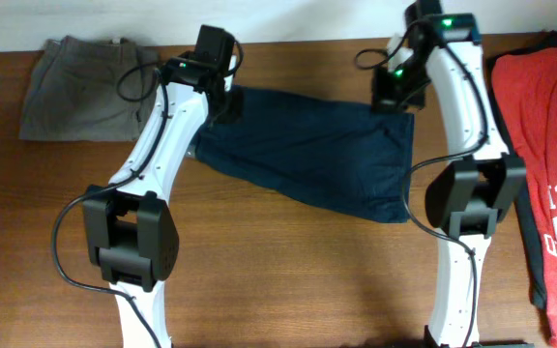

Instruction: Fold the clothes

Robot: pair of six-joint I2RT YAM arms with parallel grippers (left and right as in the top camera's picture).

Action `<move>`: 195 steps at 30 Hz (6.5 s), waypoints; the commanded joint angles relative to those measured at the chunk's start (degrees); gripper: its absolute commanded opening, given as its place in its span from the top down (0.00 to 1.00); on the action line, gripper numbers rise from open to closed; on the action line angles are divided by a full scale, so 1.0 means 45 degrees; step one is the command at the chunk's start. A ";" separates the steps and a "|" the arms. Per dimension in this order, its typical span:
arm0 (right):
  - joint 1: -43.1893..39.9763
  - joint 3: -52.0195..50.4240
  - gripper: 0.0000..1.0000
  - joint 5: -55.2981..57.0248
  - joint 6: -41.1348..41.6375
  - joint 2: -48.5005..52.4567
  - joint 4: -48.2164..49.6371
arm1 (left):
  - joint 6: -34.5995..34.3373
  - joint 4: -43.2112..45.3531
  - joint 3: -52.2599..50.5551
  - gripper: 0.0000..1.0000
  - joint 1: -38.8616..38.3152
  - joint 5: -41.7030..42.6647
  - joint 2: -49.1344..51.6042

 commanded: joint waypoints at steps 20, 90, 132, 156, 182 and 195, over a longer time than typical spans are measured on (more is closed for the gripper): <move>0.3065 -0.6091 0.96 -0.1195 0.1205 0.0015 0.1496 | 0.1710 0.4488 0.0053 0.83 0.0588 0.1938 0.3721; 0.1375 -0.7723 0.96 0.1030 0.2652 -0.1345 0.5994 | 0.0248 -0.1088 -0.2973 0.92 0.1846 0.2244 0.1627; -0.1209 -0.2419 0.68 0.2720 0.0675 -0.0641 -0.1705 | 0.1175 -0.0835 0.0636 0.17 0.1899 -0.1685 0.0568; 0.1175 -0.5013 0.44 0.1957 -0.0296 -0.0641 -0.0306 | 0.4804 -0.0058 0.0636 0.04 0.4216 0.5008 0.3162; 0.1161 -0.5013 0.45 0.1817 -0.0257 -0.0641 -0.0005 | 0.3274 -0.2754 0.0636 0.93 0.3186 0.6460 0.4119; 0.1156 -0.5013 0.46 0.1812 0.0083 -0.0641 0.0364 | -0.0243 -0.3007 0.0641 0.96 0.2506 0.4877 0.3118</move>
